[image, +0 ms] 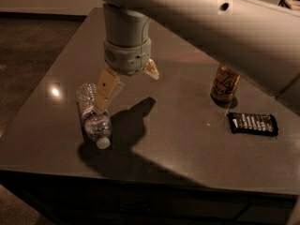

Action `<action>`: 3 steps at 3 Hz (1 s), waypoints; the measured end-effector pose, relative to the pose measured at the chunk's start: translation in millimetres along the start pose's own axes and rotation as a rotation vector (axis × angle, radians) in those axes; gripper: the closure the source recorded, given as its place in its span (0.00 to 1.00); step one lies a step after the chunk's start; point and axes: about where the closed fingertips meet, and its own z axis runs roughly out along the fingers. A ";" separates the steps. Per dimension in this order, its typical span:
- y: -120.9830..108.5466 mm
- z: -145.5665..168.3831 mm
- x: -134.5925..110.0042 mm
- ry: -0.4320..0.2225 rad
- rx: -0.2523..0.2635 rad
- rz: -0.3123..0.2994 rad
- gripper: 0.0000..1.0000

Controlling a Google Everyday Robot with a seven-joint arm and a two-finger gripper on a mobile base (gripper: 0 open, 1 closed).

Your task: Pick water bottle

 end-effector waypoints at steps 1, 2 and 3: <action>0.7 15.9 -4.2 0.029 -0.027 0.032 0.00; 9.8 13.4 -1.6 0.005 -0.081 0.048 0.00; 24.2 6.1 -0.8 -0.010 -0.117 0.041 0.00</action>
Offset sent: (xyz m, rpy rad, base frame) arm -0.0279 0.0045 -0.0055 0.1075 0.1349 -0.0619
